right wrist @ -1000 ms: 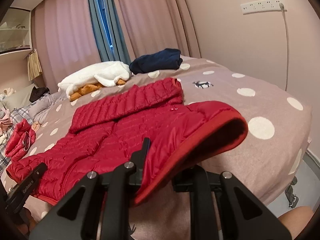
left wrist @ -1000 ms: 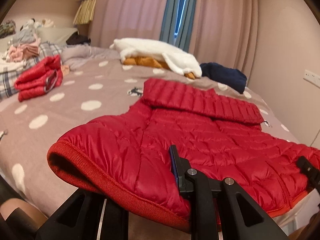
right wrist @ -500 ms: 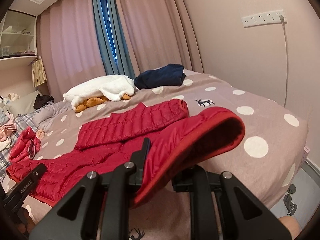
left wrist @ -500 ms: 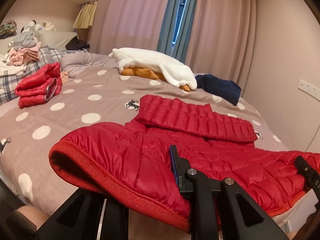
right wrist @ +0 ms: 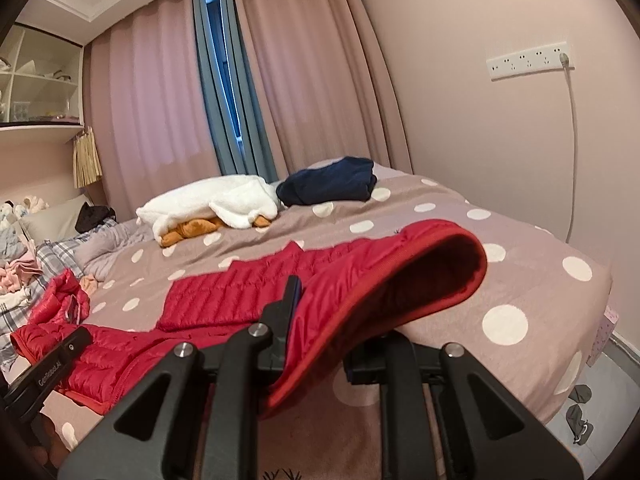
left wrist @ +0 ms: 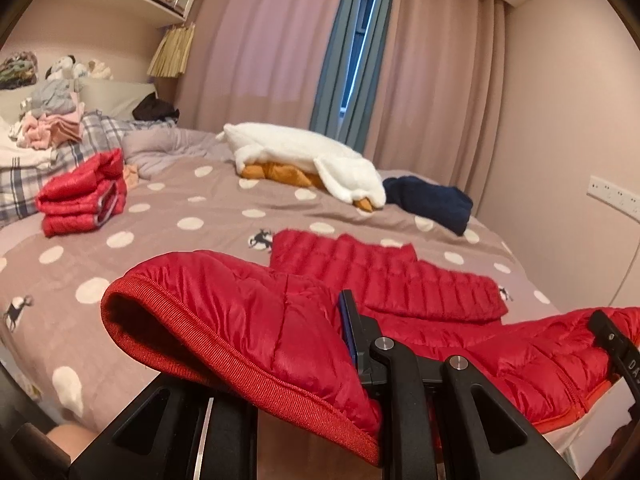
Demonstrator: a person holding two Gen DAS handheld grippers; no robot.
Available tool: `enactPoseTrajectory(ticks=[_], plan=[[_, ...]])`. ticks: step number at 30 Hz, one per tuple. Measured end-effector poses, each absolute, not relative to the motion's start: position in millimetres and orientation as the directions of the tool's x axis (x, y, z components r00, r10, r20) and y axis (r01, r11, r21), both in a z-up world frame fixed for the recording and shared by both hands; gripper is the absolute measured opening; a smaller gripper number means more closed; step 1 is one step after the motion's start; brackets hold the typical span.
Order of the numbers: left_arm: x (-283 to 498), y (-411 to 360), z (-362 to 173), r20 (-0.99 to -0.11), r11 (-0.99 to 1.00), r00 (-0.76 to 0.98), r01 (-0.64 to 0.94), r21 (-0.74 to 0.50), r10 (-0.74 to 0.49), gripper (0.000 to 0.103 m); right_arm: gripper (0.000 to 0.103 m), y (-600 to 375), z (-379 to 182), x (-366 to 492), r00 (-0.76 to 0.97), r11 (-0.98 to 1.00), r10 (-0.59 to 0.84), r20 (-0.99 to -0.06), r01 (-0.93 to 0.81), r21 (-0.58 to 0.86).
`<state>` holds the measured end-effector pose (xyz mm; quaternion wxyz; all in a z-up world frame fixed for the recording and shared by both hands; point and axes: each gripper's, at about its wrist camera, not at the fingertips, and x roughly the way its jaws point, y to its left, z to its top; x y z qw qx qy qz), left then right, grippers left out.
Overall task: Fold large clothes
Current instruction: 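Hold the folded hem with both tools above the jacket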
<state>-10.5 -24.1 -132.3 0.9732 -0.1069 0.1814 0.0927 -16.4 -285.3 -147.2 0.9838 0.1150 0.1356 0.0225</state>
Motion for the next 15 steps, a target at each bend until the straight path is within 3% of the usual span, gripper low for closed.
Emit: enactPoseTrajectory(ticks=[15], plan=[[-28, -20, -111, -0.303, 0.963, 0.944, -0.19, -0.192, 0.126, 0.02, 0.018, -283, -123, -36, 0.978, 0.974, 0.082, -0.193, -0.038, 0.223]])
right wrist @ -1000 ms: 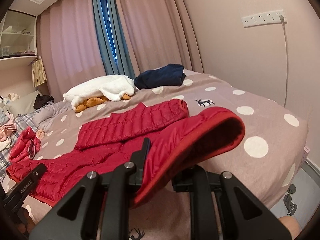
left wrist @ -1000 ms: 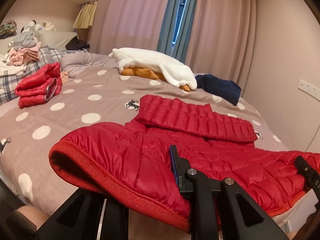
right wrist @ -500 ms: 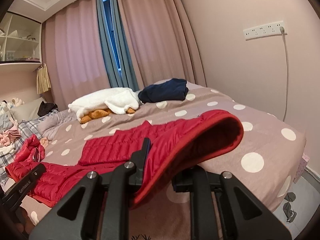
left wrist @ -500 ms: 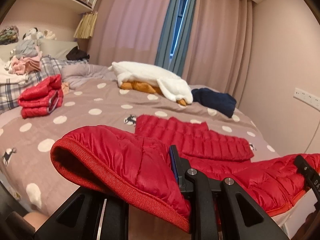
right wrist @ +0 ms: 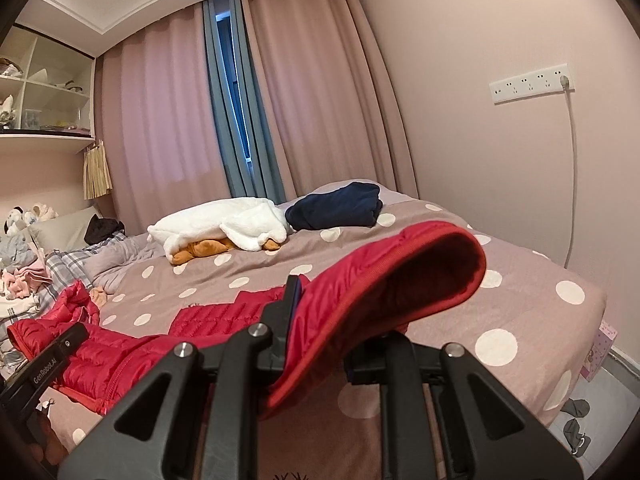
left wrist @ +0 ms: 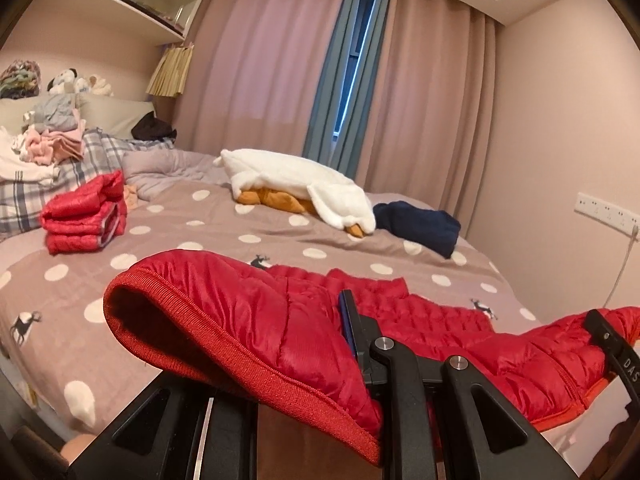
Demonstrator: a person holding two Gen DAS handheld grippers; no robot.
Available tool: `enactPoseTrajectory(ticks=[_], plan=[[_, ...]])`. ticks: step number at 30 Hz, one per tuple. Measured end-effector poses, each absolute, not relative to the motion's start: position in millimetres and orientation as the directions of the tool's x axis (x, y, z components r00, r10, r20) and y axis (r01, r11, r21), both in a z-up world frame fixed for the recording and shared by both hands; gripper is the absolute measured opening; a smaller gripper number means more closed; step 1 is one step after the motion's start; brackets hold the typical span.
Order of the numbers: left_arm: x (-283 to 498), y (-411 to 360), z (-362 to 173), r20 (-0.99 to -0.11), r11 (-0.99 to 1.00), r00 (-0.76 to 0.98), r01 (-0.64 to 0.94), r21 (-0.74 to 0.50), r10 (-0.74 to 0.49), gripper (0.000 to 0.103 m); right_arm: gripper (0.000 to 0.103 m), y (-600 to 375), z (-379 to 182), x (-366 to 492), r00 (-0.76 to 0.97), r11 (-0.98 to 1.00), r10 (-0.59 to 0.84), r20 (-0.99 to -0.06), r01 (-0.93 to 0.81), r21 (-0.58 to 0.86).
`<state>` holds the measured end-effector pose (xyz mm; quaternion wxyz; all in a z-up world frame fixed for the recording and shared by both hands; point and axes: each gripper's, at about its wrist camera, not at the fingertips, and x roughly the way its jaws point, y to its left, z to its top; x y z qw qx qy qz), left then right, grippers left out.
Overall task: Fold large clothes
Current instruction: 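Hold the folded hem with both tools above the jacket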
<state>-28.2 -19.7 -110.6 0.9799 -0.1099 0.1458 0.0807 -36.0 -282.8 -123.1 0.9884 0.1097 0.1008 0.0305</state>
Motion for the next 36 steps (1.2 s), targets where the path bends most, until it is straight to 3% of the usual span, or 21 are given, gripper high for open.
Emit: enactPoseTrajectory(ticks=[36], plan=[[-48, -27, -90, -0.247, 0.968, 0.959, -0.182, -0.172, 0.137, 0.02, 0.018, -286, -104, -57, 0.986, 0.975, 0.089, -0.141, -0.057, 0.216]])
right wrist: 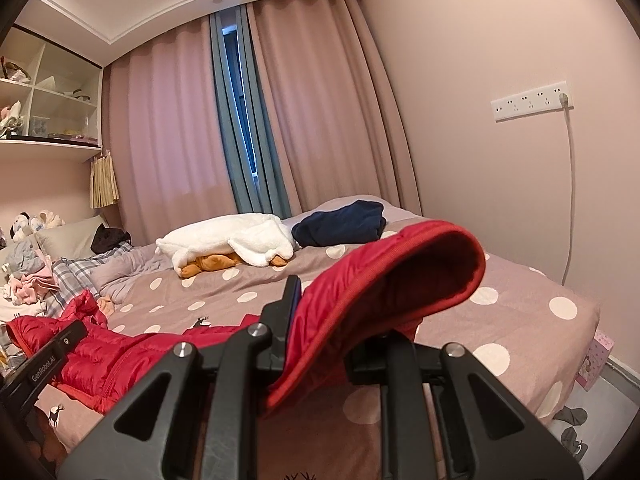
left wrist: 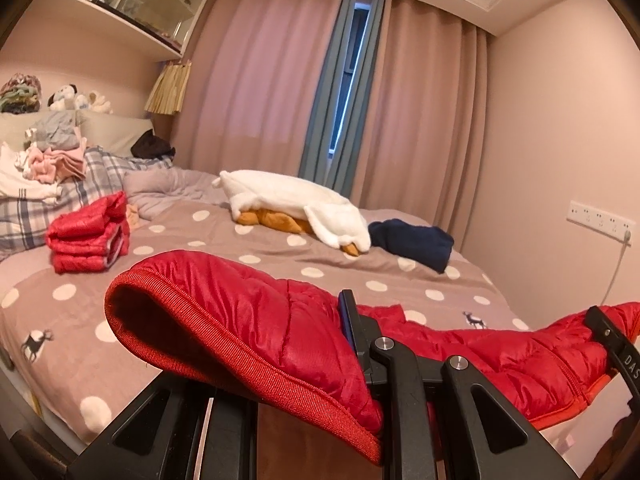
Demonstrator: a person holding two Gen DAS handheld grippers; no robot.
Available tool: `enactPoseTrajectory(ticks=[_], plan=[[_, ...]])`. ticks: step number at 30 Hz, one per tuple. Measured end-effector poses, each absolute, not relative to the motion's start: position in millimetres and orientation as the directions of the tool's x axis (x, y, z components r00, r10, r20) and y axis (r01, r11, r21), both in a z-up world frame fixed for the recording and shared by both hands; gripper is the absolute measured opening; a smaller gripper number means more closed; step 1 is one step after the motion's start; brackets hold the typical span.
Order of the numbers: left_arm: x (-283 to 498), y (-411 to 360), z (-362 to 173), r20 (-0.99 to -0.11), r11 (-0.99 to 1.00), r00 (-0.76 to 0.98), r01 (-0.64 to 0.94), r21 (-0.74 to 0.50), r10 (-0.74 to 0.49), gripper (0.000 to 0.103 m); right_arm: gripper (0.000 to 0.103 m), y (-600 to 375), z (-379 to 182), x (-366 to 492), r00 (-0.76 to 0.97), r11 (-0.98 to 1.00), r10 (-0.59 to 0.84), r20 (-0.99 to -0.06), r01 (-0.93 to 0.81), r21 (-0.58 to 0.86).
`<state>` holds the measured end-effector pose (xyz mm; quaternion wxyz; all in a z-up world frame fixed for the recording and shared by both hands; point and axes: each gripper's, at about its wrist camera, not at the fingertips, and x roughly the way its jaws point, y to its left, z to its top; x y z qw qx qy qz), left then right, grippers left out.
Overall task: Fold large clothes
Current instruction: 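Hold the folded hem with both tools above the jacket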
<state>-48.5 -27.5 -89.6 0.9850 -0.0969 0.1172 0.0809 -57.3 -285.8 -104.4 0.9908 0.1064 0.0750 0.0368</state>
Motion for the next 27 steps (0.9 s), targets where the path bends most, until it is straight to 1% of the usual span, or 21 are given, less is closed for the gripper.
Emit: enactPoseTrajectory(ticks=[6, 16, 27], plan=[[-48, -33, -88, -0.236, 0.97, 0.961, -0.183, -0.161, 0.142, 0.02, 0.019, -291, -102, -61, 0.987, 0.97, 0.093, -0.132, -0.06, 0.238], [-46, -33, -92, -0.283, 0.967, 0.947, -0.2, -0.155, 0.151, 0.02, 0.02, -287, -106, -58, 0.982, 0.971, 0.092, -0.166, -0.052, 0.234], [-58, -34, -85, -0.256, 0.966, 0.954, -0.203, -0.159, 0.158, 0.02, 0.02, -284, -99, -71, 0.986, 0.969, 0.103, -0.131, -0.069, 0.238]])
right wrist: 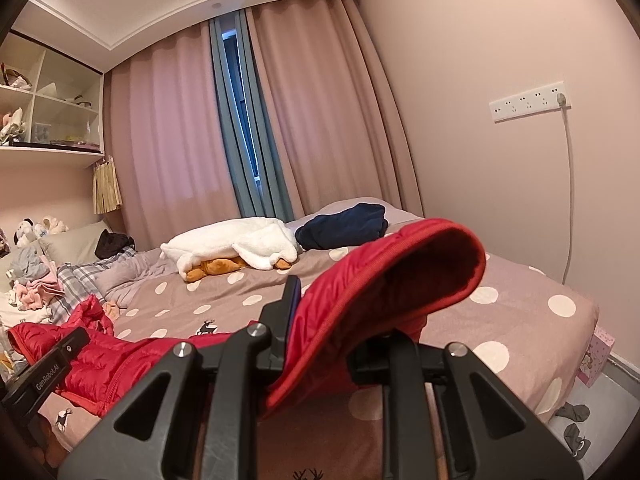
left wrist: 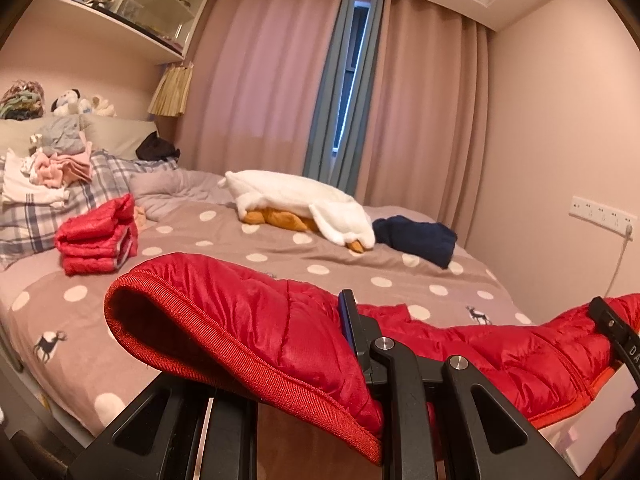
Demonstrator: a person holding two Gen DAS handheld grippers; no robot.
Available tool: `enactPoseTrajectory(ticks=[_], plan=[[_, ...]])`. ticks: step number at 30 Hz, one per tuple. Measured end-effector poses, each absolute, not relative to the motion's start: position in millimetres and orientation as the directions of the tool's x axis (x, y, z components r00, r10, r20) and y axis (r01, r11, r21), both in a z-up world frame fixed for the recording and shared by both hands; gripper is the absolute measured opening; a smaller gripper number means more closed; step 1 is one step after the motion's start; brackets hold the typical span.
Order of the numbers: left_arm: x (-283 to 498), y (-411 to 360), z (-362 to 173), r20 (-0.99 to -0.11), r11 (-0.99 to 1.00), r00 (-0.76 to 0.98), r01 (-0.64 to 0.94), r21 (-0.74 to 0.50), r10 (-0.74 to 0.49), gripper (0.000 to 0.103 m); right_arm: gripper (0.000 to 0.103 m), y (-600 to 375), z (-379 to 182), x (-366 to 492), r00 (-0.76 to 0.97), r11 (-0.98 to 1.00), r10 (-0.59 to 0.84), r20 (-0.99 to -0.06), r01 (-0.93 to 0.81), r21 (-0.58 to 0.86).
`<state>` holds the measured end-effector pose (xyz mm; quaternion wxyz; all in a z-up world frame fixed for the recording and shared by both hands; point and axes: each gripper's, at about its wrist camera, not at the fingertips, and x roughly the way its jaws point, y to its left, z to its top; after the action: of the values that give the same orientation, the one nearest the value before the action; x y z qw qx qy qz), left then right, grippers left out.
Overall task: Fold large clothes
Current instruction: 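Hold the folded hem with both tools above the jacket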
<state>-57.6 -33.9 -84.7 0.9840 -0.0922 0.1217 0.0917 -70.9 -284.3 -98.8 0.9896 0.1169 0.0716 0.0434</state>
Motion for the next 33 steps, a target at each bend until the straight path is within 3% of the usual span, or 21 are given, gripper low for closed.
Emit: enactPoseTrajectory(ticks=[5, 10, 19, 33], plan=[[-55, -36, -85, -0.253, 0.965, 0.952, -0.215, -0.153, 0.172, 0.02, 0.021, -284, -97, -73, 0.988, 0.969, 0.107, -0.115, -0.078, 0.235], [-33, -33, -94, -0.305, 0.962, 0.936, -0.231, -0.148, 0.177, 0.02, 0.021, -279, -105, -54, 0.982, 0.97, 0.107, -0.158, -0.068, 0.233], [-5, -31, -95, -0.303, 0.957, 0.934, -0.245, -0.159, 0.189, 0.02, 0.021, -271, -110, -21, 0.981, 0.972, 0.087, -0.176, -0.045, 0.23], [65, -31, -94, -0.36, 0.927, 0.889, -0.35, -0.132, 0.284, 0.02, 0.021, -263, -109, 40, 0.972, 0.979, 0.063, -0.228, -0.015, 0.204]])
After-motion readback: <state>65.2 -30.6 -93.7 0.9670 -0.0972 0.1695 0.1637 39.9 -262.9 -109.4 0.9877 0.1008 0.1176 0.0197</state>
